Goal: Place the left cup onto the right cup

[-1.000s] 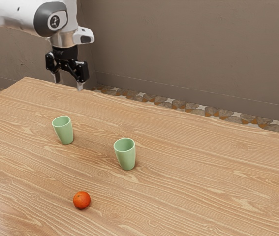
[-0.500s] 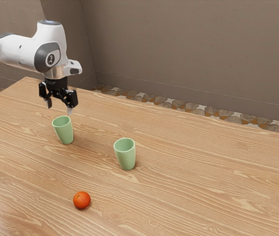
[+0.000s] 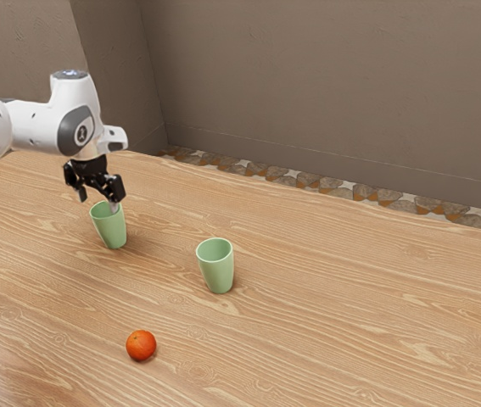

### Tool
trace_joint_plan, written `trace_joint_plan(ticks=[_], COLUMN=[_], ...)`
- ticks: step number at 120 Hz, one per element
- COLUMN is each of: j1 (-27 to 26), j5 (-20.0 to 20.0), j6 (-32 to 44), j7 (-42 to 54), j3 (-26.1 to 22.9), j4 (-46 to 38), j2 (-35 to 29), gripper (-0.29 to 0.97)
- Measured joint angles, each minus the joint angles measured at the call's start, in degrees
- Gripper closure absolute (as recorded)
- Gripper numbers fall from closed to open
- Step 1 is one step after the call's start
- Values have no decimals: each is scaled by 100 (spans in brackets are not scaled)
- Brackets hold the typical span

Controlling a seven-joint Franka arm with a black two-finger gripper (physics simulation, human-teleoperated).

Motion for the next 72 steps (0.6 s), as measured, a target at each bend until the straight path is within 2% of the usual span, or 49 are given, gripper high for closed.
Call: trace_joint_plan(ticks=[72], j1=[-1], j5=[-202], j6=[347], j7=[658], j3=[-184], j4=[405], j2=[638], gripper=[0])
